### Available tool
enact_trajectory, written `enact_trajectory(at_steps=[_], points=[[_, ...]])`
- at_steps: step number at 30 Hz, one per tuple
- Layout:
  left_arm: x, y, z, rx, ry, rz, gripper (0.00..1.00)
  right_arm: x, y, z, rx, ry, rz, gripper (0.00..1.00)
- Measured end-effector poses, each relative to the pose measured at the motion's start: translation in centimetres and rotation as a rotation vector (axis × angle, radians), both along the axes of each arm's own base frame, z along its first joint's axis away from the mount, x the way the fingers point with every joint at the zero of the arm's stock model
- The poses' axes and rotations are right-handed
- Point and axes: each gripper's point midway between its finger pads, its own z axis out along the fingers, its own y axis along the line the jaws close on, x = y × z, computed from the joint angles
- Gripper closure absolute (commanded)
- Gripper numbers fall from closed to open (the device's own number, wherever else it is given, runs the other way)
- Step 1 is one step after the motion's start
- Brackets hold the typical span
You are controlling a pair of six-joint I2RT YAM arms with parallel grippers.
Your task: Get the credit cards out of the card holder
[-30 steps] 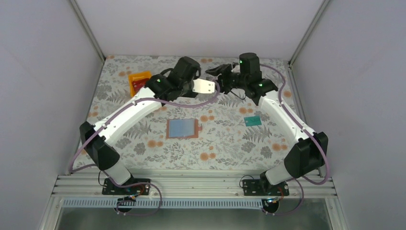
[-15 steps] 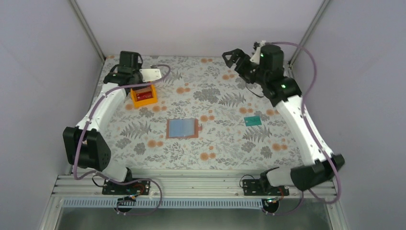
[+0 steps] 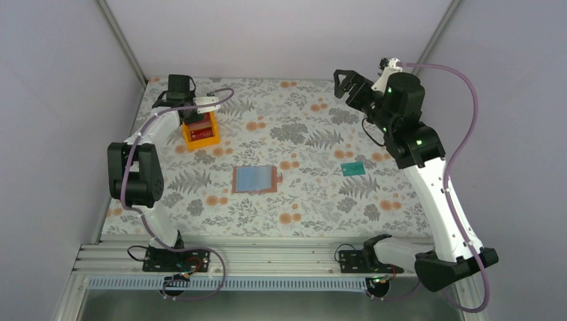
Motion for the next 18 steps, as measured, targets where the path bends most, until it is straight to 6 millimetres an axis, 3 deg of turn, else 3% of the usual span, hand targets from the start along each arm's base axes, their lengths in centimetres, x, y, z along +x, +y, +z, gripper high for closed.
enact_trajectory(at_steps=[11, 18], points=[[1.9, 0.5, -2.2, 0.022, -0.024, 0.015, 0.98, 0.2, -0.6, -0.6, -0.045, -0.003, -0.026, 0.0], [1.4, 0.7, -4.9, 0.032, 0.027, 0.005, 0.98, 0.2, -0.6, -0.6, -0.051, -0.005, -0.029, 0.0]])
